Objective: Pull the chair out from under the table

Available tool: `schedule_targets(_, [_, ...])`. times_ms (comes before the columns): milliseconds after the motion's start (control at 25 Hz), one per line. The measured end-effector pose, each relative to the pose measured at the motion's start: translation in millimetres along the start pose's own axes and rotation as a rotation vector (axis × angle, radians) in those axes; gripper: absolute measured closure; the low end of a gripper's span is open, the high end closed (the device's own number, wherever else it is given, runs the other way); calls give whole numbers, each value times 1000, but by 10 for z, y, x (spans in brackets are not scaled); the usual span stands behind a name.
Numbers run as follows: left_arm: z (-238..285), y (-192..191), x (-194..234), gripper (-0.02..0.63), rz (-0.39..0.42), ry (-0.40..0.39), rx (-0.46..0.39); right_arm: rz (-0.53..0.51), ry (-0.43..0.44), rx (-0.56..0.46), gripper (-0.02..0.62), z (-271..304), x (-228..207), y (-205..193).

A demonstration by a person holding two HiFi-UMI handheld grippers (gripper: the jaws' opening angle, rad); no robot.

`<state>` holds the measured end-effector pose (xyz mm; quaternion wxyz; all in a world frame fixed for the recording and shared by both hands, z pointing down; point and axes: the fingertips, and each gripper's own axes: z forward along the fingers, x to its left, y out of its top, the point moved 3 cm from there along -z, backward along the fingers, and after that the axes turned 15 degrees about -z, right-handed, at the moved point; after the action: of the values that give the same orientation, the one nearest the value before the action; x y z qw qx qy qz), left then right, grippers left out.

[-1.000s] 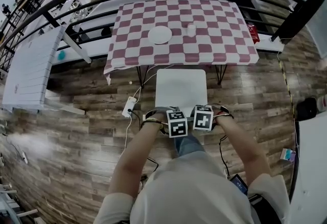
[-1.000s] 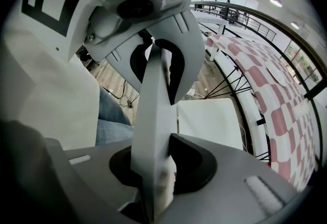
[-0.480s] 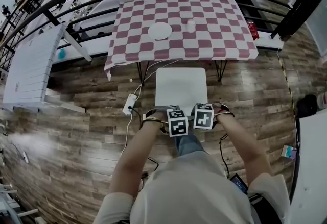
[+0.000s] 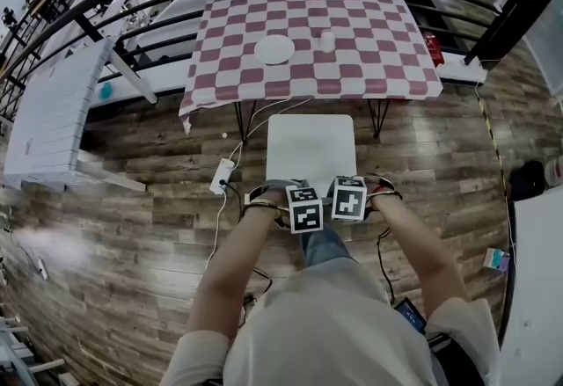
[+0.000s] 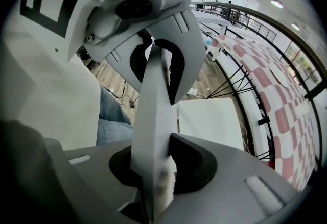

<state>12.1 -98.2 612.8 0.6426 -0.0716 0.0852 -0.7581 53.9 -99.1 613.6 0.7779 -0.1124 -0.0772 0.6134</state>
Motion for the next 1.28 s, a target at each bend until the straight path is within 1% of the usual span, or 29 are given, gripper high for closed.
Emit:
schedule_targets(440, [-17, -41, -130, 528, -7, -8, 5, -2, 14, -8, 512, 9, 126, 56])
schedule_targets(840, [-52, -90, -368, 528, -34, -30, -7, -24, 26, -8, 512, 15, 342, 120])
schedule_targets(1280, [-66, -148, -631, 528, -44, -28, -10, -40, 31, -2, 512, 40, 596, 194])
